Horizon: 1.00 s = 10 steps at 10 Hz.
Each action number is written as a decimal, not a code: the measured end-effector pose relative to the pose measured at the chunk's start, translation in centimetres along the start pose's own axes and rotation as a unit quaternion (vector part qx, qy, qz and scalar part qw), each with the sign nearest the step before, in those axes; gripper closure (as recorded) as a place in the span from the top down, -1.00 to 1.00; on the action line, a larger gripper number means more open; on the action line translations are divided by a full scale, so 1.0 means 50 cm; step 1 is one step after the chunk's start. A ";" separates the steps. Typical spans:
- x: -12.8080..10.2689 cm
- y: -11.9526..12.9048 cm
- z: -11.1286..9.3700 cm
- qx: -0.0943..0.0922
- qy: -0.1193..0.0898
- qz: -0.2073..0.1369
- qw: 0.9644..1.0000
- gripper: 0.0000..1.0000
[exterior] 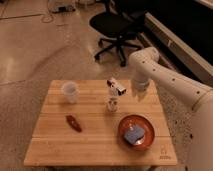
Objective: Knock the bottle over
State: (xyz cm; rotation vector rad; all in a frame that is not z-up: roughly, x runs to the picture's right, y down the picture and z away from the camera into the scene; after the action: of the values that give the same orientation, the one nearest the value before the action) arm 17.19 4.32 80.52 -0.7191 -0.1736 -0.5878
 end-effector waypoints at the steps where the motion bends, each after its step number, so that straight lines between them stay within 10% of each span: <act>1: -0.008 -0.020 -0.002 0.003 0.001 0.000 1.000 -0.17; 10: -0.058 -0.055 0.009 -0.012 -0.001 -0.026 1.000 -0.17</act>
State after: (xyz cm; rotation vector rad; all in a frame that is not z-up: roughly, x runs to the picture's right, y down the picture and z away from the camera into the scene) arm 13.26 4.26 81.42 -0.7404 -0.1873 -0.6394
